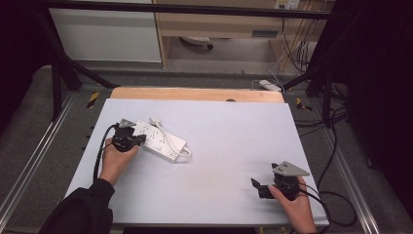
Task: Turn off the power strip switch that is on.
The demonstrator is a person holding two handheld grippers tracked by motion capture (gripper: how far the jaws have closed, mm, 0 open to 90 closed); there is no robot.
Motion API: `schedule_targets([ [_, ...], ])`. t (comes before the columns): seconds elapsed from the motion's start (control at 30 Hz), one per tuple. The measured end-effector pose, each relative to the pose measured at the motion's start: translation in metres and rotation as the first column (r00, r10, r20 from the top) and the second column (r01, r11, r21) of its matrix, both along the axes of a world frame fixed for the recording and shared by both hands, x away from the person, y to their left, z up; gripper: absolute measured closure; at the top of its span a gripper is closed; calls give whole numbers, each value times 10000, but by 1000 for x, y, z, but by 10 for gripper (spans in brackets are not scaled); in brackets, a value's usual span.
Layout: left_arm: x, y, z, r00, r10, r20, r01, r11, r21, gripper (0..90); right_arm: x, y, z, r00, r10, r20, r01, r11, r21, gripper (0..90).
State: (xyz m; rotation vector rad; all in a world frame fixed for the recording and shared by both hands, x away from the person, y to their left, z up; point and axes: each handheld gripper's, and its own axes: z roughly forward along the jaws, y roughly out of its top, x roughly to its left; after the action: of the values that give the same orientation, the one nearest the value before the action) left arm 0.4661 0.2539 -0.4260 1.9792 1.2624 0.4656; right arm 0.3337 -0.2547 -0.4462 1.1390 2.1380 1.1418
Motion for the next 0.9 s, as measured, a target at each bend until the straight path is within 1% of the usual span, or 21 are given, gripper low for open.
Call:
schedule_targets([
  [0.17,0,0,0,10000,-12,19,12,10000,7,900,0,0,0,10000,5,0,-5,10000,4,38],
  [0.27,0,0,0,10000,-4,-1,4,10000,-74,900,0,0,0,10000,7,3,-7,10000,-8,38],
  [0.67,0,2,-1,10000,-2,29,3,9999,-161,900,0,0,0,10000,27,-39,-27,10000,-15,38],
  [0.9,0,2,-2,10000,-22,45,22,9999,-151,900,0,1,-1,10000,-6,-73,6,10000,3,38],
])
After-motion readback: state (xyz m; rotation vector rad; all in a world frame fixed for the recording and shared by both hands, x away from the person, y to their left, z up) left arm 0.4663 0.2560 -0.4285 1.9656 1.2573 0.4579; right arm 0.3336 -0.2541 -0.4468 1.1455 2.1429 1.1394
